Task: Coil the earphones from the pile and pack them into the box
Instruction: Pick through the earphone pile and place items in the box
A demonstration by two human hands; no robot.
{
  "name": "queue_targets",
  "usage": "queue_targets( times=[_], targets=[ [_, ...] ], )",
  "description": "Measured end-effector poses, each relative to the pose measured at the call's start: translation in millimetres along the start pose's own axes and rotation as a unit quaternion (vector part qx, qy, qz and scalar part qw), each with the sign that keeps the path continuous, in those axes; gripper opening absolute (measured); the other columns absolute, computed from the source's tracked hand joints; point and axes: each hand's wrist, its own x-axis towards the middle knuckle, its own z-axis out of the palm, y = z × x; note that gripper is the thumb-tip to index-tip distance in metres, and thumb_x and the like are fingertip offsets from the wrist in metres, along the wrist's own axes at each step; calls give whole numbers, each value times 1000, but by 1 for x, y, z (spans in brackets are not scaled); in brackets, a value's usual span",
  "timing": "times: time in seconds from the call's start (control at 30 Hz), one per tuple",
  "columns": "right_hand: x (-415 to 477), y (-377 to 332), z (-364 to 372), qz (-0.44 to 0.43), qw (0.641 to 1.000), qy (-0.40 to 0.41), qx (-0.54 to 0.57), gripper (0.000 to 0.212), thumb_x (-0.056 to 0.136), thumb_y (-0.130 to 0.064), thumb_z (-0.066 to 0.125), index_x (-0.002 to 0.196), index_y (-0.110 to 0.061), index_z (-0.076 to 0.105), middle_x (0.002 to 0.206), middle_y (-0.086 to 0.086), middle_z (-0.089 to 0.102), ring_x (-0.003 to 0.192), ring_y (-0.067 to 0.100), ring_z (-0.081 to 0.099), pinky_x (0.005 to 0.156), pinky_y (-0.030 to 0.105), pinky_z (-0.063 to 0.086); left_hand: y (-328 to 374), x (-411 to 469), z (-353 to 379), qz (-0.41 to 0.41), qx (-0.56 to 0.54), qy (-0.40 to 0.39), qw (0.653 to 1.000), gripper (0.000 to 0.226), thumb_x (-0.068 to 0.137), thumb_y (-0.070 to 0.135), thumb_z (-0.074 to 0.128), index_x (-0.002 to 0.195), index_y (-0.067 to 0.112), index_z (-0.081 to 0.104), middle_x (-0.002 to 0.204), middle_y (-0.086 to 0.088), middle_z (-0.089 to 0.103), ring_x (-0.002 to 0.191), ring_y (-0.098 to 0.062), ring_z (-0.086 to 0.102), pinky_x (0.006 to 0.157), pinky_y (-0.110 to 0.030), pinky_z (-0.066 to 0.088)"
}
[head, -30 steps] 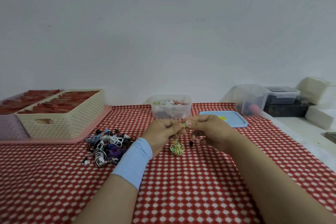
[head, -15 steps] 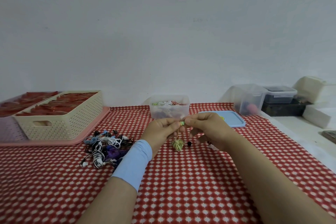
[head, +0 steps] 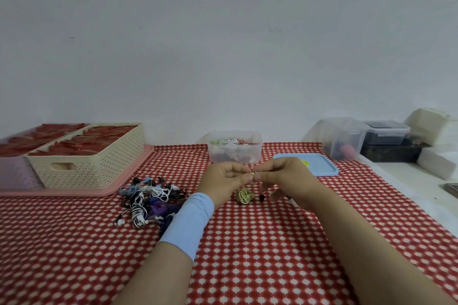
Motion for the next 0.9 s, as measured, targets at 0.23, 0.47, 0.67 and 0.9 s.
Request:
queue_targets(
  times=[0.23,0.47,0.67,0.9],
  targets=[
    [0,-1,1,24,997,-9,74,17,87,-7,75,104,-8,74,88,13,75,64,20,64,47,28,51,0,1,-1,0,-4,23,1000,12,86,11,74,98,12,76,84,0,77,74,-8,71,69,-12,53],
    [0,0,2,-44,999,19,-24,8,88,-9,75,95,-12,78,76,13,74,59,19,66,46,28,52,1,0,0,3,10,5,1000,12,91,18,68,98,13,77,80,1,77,65,-3,63,68,-11,51],
    [0,0,1,-77,994,12,-73,12,84,-5,78,93,-13,78,80,10,76,59,19,66,49,27,52,0,2,0,-17,20,23,999,14,92,26,67,98,19,78,70,1,73,64,-1,64,65,-4,45],
    [-2,-1,1,-77,995,17,-63,12,87,-9,76,98,-13,79,83,12,77,61,20,66,49,27,53,-2,2,0,-28,-25,-1,999,14,93,24,66,94,16,77,74,3,75,65,-6,61,74,-16,54]
  ],
)
